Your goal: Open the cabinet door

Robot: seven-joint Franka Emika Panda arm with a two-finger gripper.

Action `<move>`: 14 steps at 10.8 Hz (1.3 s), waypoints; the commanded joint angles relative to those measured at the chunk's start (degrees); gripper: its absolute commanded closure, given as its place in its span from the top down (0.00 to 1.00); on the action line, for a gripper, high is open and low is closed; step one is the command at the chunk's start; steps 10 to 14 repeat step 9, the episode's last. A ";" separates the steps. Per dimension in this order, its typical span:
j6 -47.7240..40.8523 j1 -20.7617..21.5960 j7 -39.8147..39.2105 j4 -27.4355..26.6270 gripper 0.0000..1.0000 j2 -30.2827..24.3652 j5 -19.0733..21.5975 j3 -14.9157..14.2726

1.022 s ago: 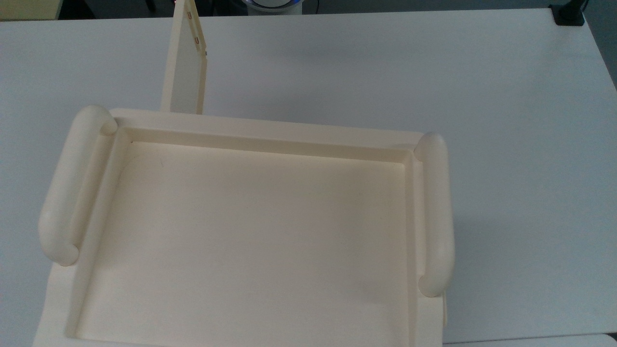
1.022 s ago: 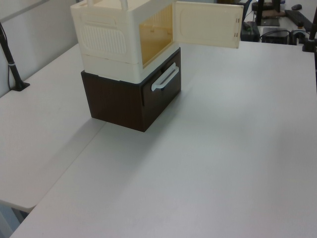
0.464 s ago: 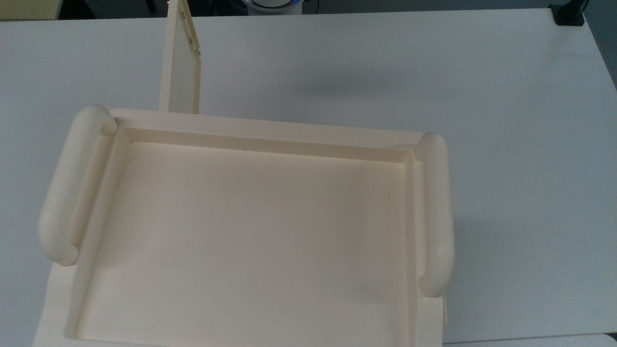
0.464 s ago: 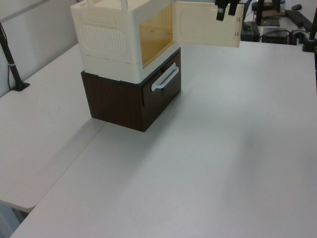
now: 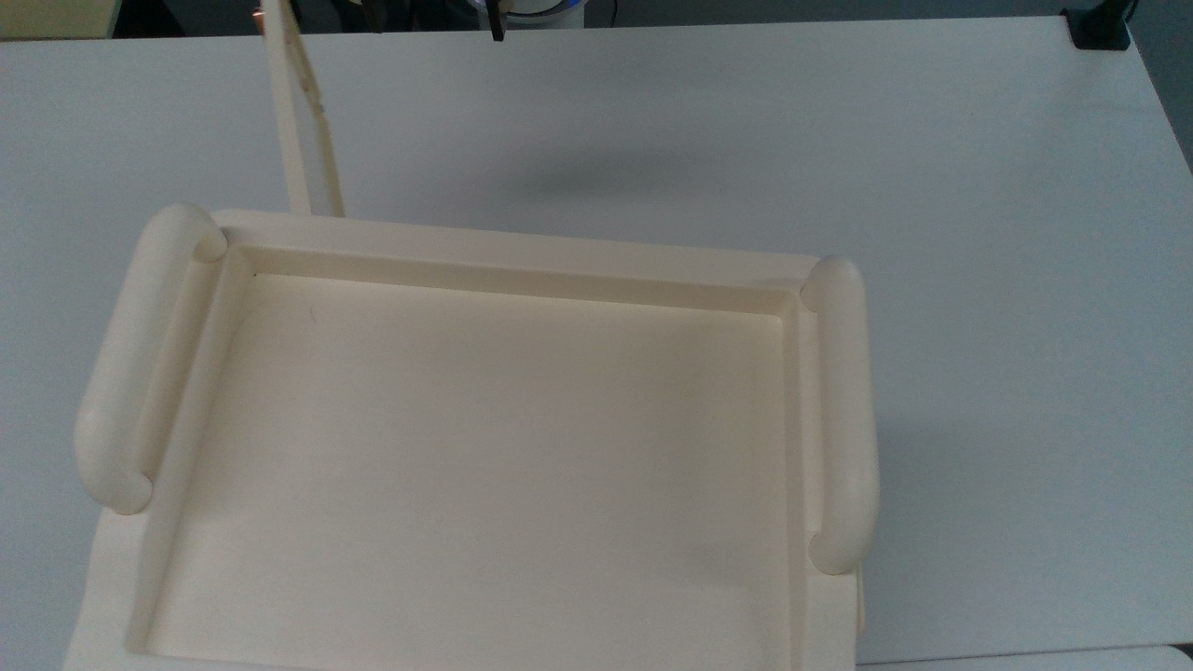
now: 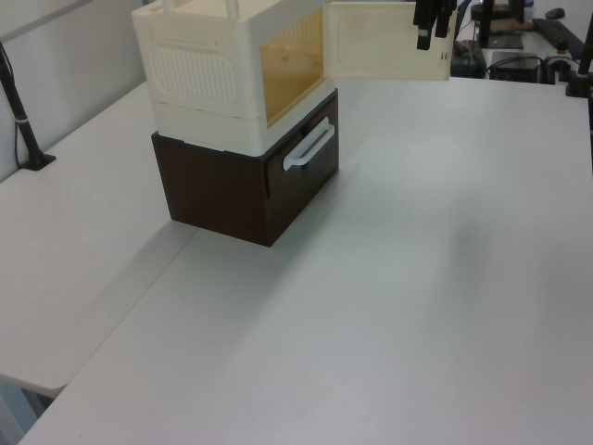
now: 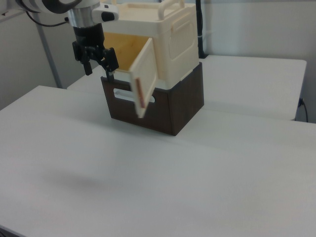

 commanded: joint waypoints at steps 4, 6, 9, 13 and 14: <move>-2.81 0.81 -1.05 -1.19 1.00 0.11 -2.86 0.11; -2.90 0.90 -1.05 -1.19 1.00 0.20 -2.86 0.11; -2.81 0.90 -1.14 -1.19 1.00 0.28 -2.86 0.11; -2.81 0.90 -1.14 -1.19 1.00 0.28 -2.86 0.11; -2.81 0.90 -1.14 -1.19 1.00 0.28 -2.86 0.11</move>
